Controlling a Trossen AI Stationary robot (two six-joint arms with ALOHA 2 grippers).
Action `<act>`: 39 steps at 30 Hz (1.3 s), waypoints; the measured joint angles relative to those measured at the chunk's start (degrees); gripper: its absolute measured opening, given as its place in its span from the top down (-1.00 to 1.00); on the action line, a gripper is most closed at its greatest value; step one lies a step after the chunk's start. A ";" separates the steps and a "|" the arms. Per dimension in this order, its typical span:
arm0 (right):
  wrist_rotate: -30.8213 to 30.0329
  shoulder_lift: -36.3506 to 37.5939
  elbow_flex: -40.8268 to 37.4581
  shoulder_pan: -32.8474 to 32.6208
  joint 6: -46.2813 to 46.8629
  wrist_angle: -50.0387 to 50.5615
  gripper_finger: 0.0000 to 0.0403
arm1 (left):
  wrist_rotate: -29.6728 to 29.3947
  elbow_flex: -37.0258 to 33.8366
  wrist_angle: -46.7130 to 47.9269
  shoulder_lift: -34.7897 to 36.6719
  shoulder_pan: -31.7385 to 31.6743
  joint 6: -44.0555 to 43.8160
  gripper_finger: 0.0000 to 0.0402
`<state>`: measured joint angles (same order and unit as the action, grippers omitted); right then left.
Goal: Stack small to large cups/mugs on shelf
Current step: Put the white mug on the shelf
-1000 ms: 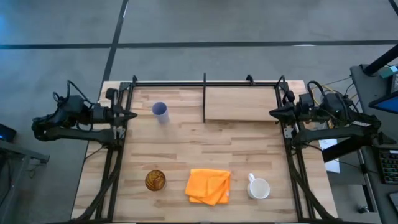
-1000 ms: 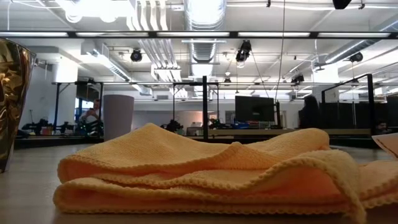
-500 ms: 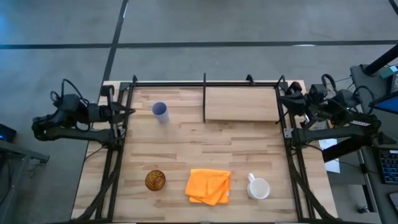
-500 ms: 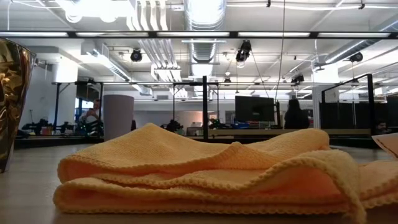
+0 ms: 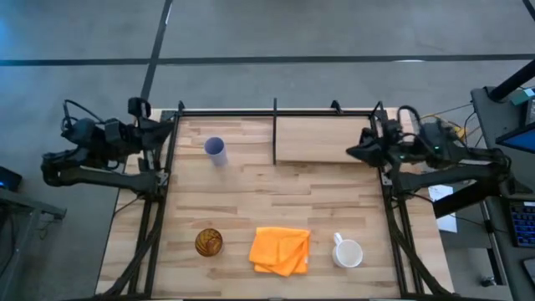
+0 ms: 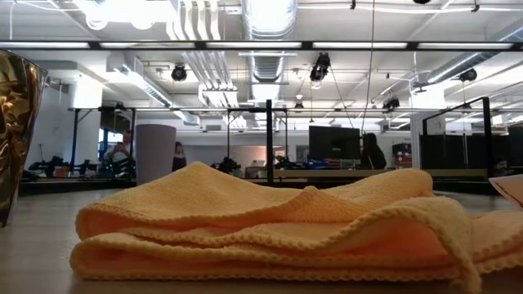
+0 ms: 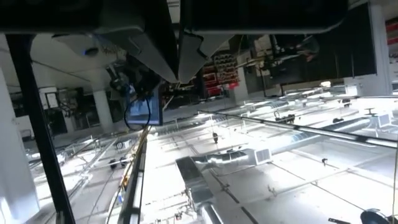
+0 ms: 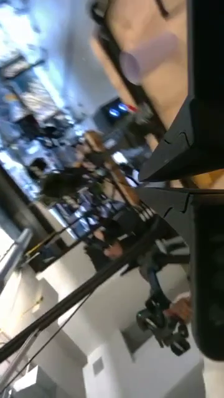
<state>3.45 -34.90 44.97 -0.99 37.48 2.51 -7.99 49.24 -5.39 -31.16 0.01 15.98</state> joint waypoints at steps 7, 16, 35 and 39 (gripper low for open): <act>0.21 -6.39 0.43 -3.29 -4.67 -9.79 0.89 | -2.31 10.54 4.73 -5.26 0.00 -4.31 1.00; -0.16 -9.61 15.44 -4.40 -23.04 -1.70 0.89 | -3.27 32.20 39.71 -17.49 0.07 -14.25 1.00; -4.03 -24.34 32.94 -4.38 -24.53 35.03 0.89 | -5.95 41.26 41.63 -30.15 -0.04 -3.64 1.00; -4.09 -26.75 33.69 -4.38 -26.12 35.01 0.89 | -5.94 41.16 42.02 -29.70 -0.04 -3.65 1.00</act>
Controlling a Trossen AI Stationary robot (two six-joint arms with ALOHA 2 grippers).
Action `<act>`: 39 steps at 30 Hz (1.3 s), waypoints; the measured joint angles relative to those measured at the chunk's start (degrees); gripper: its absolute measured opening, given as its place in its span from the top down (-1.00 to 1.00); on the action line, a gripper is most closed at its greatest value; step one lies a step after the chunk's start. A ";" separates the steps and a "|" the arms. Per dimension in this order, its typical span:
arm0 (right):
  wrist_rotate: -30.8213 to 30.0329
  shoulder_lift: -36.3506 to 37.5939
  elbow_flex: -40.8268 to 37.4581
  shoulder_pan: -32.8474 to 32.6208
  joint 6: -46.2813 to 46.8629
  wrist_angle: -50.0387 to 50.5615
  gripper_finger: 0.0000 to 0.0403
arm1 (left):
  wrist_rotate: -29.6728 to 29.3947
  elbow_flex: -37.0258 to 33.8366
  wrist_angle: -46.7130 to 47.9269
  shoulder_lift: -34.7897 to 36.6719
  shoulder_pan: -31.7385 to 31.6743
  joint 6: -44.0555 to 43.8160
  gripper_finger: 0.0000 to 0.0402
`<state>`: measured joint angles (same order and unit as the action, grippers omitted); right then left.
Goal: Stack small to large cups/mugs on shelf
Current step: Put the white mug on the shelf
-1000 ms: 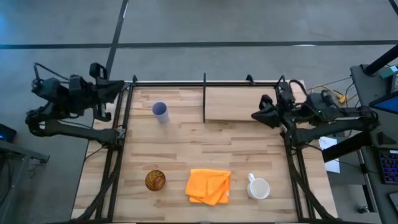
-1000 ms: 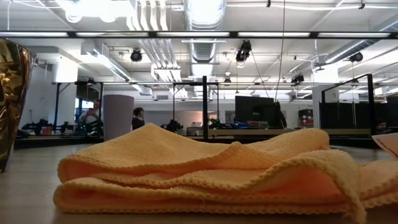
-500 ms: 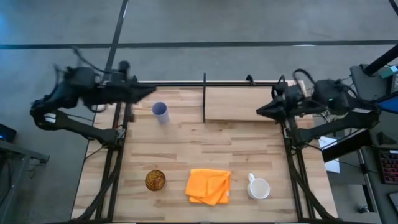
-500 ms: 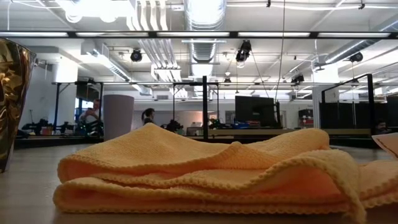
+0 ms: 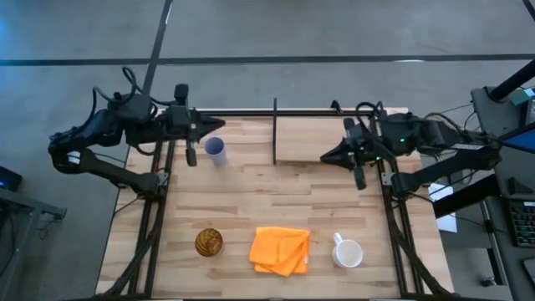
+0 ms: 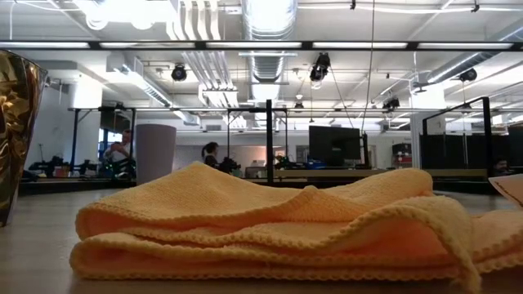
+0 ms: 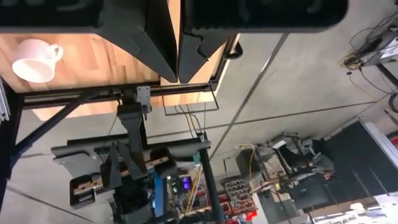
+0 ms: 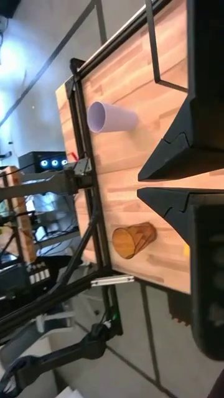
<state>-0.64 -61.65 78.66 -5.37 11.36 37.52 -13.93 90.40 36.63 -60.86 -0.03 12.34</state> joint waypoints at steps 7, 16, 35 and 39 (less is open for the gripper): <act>0.07 -2.79 0.60 0.00 3.23 0.01 0.89 | -0.74 -0.03 -0.12 0.11 0.00 -2.91 1.00; 0.13 -2.78 0.88 0.00 5.61 -0.01 0.89 | -6.46 -1.40 0.38 -3.22 0.00 -2.81 1.00; 0.15 -2.57 0.88 0.00 5.59 -0.01 0.81 | -7.40 -1.52 -0.14 -16.51 -2.91 -10.58 0.69; 0.68 -2.54 0.88 0.00 5.57 0.00 0.79 | -2.60 -1.05 -0.23 -19.40 -2.92 -14.33 0.53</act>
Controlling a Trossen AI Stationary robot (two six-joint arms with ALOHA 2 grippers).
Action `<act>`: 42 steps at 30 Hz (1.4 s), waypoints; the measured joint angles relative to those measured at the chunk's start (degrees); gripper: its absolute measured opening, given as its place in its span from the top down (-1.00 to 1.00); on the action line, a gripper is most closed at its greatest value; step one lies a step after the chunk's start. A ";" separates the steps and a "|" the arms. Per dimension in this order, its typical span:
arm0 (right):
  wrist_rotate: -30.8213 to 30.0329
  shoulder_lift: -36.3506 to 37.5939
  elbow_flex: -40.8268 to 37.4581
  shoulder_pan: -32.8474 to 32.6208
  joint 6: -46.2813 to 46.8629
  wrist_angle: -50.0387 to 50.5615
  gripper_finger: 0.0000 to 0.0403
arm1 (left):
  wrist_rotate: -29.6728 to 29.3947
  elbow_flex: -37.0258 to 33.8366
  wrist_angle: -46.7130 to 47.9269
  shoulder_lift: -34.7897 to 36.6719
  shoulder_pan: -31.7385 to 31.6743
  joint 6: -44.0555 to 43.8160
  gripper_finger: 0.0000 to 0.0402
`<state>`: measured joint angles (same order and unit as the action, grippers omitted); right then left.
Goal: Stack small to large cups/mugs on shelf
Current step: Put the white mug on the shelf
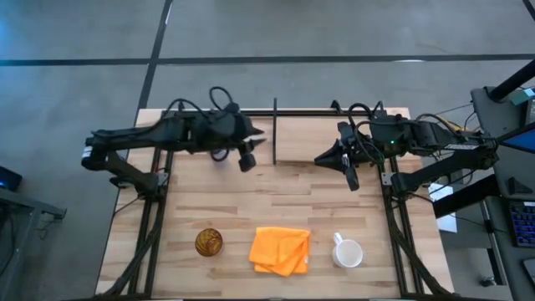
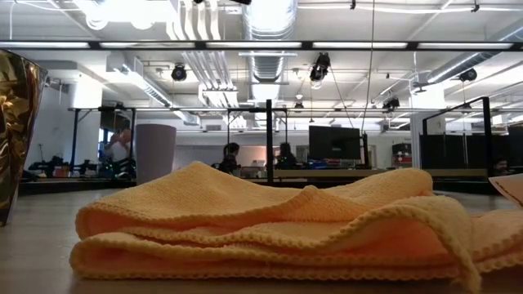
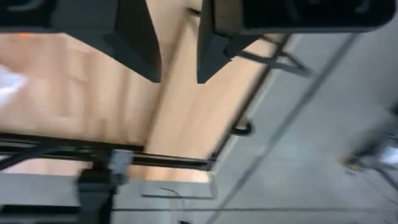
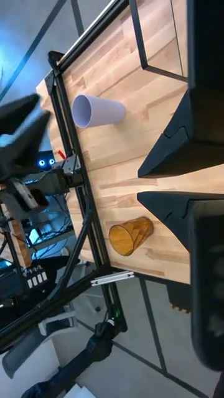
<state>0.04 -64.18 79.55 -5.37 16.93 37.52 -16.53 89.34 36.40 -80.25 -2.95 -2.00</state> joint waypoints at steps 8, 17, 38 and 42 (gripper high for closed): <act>0.99 0.00 -0.02 -0.01 2.34 0.48 0.74 | 10.71 0.11 0.03 -4.76 -0.08 -6.83 0.38; 5.64 0.02 -0.02 -0.02 2.19 1.80 0.73 | 11.09 0.11 -0.70 -3.94 0.08 -8.13 0.38; 10.44 -9.25 -0.09 -0.25 0.82 32.26 0.73 | 11.73 0.08 -1.92 1.56 0.08 -8.18 0.38; 11.84 -12.24 -0.11 -0.41 6.91 41.55 0.73 | 11.73 0.08 -1.94 1.67 0.09 -8.18 0.38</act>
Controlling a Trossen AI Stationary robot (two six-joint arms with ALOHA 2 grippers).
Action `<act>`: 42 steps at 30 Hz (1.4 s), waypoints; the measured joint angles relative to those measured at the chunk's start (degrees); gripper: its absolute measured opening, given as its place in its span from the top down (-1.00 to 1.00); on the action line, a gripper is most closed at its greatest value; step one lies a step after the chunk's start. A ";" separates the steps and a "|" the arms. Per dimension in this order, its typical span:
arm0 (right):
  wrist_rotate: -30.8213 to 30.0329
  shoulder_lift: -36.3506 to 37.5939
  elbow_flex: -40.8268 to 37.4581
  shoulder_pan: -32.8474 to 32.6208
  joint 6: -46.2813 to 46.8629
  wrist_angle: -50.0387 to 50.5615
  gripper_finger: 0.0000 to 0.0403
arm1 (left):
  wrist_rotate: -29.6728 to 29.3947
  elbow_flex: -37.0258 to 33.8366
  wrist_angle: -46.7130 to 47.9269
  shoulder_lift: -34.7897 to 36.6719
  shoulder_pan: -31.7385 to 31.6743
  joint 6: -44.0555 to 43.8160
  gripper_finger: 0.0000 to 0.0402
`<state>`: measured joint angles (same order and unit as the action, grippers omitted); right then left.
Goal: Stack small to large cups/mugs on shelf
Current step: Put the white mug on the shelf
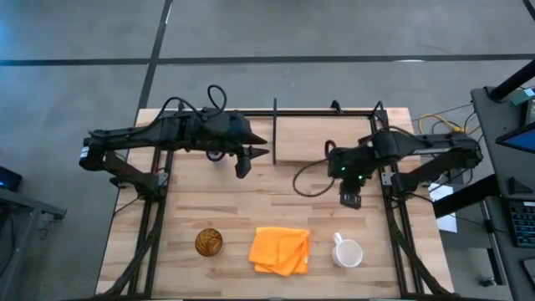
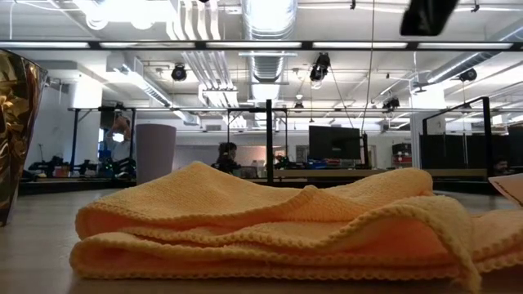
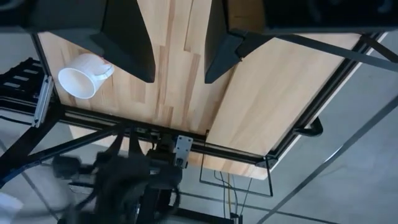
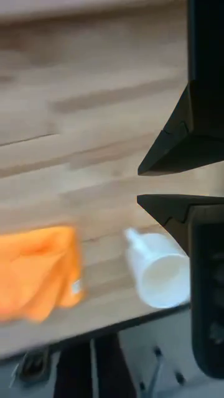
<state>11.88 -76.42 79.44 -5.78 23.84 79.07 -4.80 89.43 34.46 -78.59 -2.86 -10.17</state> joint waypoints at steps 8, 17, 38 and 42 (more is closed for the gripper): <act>7.37 -4.43 -0.02 -2.95 1.50 4.41 0.73 | 0.02 -0.04 0.00 0.00 0.00 0.04 0.38; -0.79 -10.51 -0.04 -2.33 -8.32 8.91 0.73 | 0.04 -0.04 0.12 0.00 0.00 0.09 0.38; 16.46 -20.55 -2.47 -2.22 -2.34 10.95 0.32 | 0.70 -0.76 2.48 1.44 0.00 0.59 0.38; 17.60 -19.67 -2.54 -6.23 3.30 10.90 0.32 | 0.70 -0.83 2.55 1.93 0.00 0.59 0.38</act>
<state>29.48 -96.09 76.90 -12.01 27.14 89.98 -4.10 88.60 37.01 -76.65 -2.85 -9.58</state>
